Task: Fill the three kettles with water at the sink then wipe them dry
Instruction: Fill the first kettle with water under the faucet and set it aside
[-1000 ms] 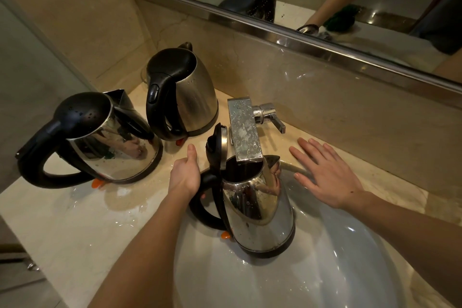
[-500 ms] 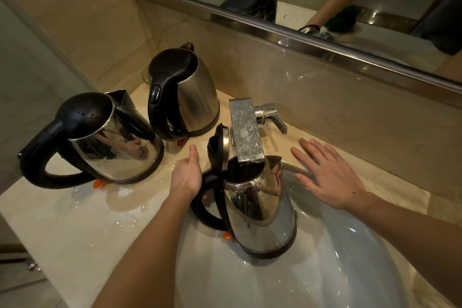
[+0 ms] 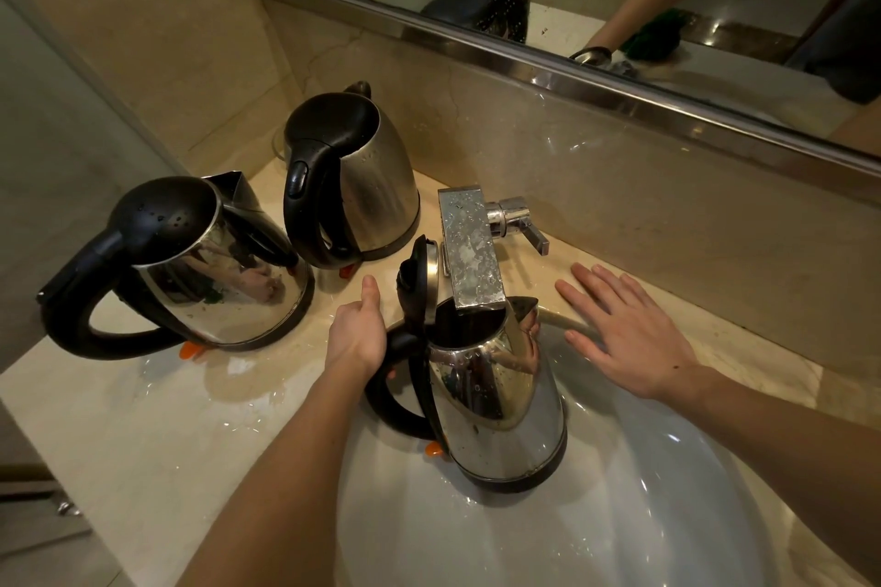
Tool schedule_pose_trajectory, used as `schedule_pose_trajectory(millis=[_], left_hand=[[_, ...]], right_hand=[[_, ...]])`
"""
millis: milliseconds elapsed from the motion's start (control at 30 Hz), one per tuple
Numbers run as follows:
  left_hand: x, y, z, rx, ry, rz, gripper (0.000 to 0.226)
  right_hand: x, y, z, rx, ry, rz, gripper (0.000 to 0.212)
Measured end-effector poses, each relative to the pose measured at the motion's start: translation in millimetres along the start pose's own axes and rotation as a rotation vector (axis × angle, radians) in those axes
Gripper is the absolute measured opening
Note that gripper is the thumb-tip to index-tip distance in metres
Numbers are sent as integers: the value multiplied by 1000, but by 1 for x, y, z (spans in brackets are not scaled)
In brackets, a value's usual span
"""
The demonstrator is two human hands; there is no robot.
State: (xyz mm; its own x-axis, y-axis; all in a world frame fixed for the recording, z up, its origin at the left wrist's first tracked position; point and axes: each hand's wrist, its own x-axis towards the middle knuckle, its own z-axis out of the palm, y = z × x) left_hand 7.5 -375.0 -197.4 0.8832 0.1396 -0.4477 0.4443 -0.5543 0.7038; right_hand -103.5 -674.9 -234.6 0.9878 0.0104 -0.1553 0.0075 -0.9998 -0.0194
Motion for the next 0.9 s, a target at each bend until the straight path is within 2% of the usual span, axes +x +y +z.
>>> schedule_pose_trajectory(millis=[633, 900], left_hand=[[-1, 1, 0, 1, -13, -5, 61], [-5, 4, 0, 23, -3, 4, 53]], right_hand=[[1, 1, 2, -20, -14, 0, 66], [1, 1, 2, -18, -6, -3, 65]])
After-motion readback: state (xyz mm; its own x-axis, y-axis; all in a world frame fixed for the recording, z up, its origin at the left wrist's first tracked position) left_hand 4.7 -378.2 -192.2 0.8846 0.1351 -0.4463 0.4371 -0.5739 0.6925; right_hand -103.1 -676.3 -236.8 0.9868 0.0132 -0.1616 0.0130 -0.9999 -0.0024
